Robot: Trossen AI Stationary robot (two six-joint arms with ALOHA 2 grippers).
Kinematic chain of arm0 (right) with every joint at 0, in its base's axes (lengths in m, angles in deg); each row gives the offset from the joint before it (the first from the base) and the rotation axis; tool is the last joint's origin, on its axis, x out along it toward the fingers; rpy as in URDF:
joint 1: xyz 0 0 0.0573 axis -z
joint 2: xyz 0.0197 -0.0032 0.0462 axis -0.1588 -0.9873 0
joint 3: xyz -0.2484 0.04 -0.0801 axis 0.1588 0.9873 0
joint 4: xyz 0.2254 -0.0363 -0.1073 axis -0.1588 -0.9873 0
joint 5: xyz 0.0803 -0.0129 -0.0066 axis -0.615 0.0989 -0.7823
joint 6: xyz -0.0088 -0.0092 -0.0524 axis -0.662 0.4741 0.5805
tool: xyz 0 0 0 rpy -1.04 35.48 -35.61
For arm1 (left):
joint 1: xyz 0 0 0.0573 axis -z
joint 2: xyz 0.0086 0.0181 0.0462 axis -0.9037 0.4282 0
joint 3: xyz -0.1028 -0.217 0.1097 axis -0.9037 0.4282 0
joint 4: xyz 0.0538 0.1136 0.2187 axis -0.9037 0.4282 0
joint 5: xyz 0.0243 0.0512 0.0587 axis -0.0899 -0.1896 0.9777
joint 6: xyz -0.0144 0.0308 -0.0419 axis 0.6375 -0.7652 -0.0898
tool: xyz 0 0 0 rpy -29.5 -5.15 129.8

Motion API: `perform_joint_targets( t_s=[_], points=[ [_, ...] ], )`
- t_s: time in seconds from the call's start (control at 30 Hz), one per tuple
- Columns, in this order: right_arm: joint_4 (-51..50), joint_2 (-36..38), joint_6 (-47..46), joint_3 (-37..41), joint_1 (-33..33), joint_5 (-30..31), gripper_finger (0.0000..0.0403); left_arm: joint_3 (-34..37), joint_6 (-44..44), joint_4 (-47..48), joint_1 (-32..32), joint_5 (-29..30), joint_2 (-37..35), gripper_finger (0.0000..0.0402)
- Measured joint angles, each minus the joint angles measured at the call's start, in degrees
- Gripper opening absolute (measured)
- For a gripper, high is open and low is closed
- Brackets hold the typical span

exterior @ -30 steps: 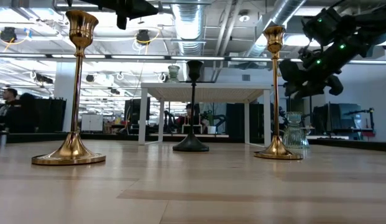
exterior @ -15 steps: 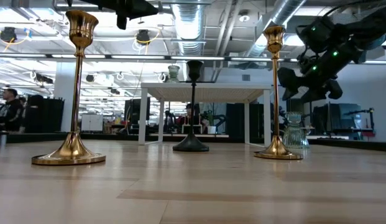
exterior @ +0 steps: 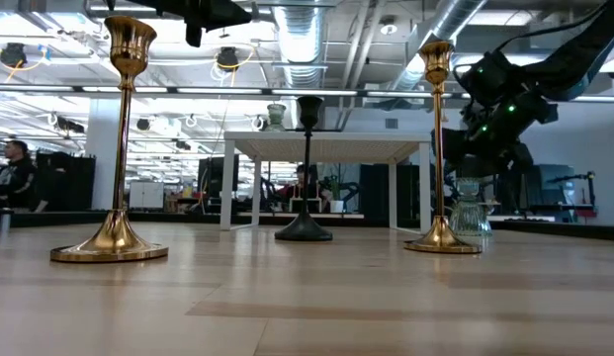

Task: Pick & Place candle stick holders
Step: Put the top black candle holder on the shelf

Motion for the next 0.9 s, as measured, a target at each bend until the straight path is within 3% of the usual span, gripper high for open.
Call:
perform_joint_targets(
  t_s=[0.57, 0.7, 0.9],
  points=[
    [7.3, -1.4, 0.0, 0.0, 4.8, 0.0, 0.0251, 0.0, 0.0, 0.0, 0.0, 0.0, 0.0, 0.0011],
    [7.2, -1.4, 0.0, 0.0, 4.7, 0.0, 0.0224, 0.0, 0.0, 0.0, 0.0, 0.0, 0.0, 0.0011],
    [7.1, -1.4, 1.0, 0.0, 4.7, 0.0, 0.0148, 0.0, 0.0, 0.0, 0.0, 0.0, 0.0, 0.0011]
  ],
)
